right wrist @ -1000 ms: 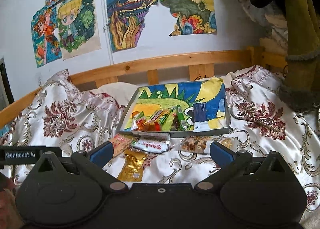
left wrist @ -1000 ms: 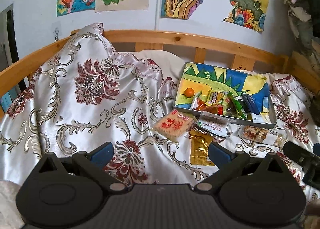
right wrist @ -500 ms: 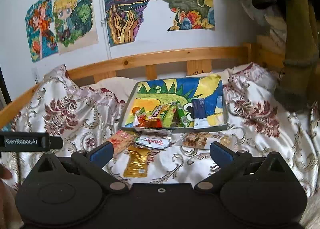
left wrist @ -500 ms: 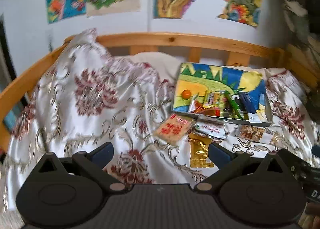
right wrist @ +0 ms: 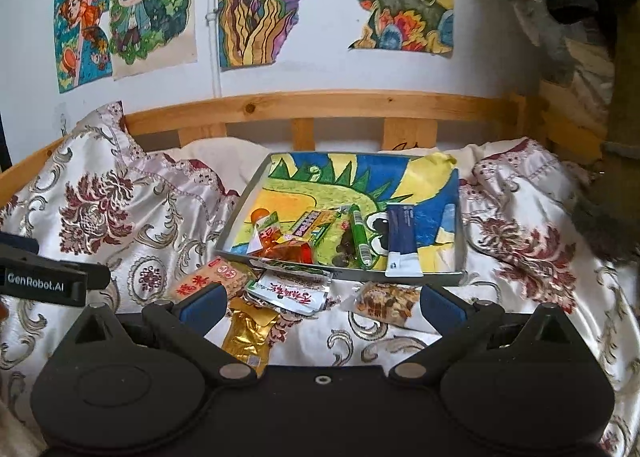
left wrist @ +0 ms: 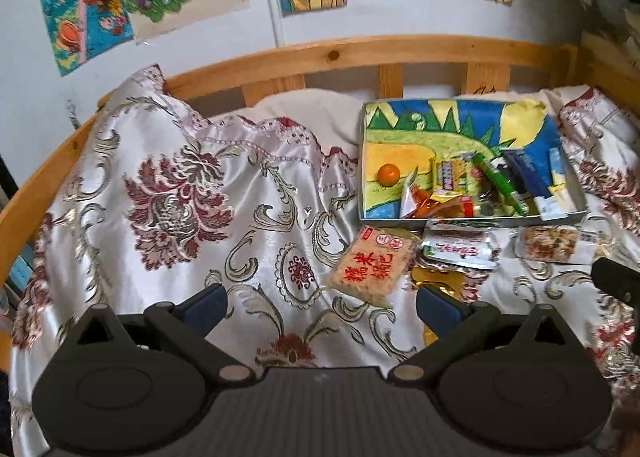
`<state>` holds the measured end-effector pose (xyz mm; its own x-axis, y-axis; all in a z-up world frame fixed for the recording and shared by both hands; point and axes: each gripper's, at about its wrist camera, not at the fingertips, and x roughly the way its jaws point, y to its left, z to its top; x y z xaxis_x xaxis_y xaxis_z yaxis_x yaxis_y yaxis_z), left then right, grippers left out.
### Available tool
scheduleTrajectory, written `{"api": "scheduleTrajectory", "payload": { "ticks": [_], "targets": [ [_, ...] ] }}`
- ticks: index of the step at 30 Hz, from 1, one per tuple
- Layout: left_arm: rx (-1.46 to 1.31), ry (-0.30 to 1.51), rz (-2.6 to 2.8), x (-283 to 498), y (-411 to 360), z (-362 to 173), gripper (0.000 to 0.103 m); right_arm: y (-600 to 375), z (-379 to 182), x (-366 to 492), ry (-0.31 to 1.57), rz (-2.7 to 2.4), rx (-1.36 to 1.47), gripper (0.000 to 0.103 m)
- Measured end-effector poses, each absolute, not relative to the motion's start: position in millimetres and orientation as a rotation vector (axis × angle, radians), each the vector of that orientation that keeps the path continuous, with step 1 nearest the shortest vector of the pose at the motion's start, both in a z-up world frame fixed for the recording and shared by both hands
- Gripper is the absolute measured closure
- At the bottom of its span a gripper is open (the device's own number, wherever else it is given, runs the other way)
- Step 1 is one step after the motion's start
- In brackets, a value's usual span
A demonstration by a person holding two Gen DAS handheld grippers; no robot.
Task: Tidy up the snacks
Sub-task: 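Move the right gripper to the gold foil packet while the left approaches the rice cracker bag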
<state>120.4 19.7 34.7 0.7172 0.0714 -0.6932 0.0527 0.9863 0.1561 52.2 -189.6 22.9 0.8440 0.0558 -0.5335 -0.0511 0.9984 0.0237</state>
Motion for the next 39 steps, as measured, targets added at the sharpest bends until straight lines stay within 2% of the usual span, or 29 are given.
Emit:
{"api": "scheduleTrajectory", "payload": {
  "ticks": [9,17,28,35,39],
  "targets": [
    [0.169,0.854,-0.049,188,28,1,0.001,-180,-24,101,0.657,0.136,-0.017,0.001],
    [0.160,0.916,-0.077,209,41,-19,0.001,-149,-51,117,0.692,0.276,-0.087,0.001],
    [0.347,0.774,-0.254,228,13,-62,0.001,-128,-88,145,0.808,0.309,-0.094,0.001],
    [0.396,0.778,-0.386,233,4,-87,0.001,-122,-97,152,0.827,0.322,-0.097,0.001],
    [0.383,0.797,-0.375,244,4,-94,0.001,-121,-102,156,0.842,0.330,-0.098,0.007]
  ]
}}
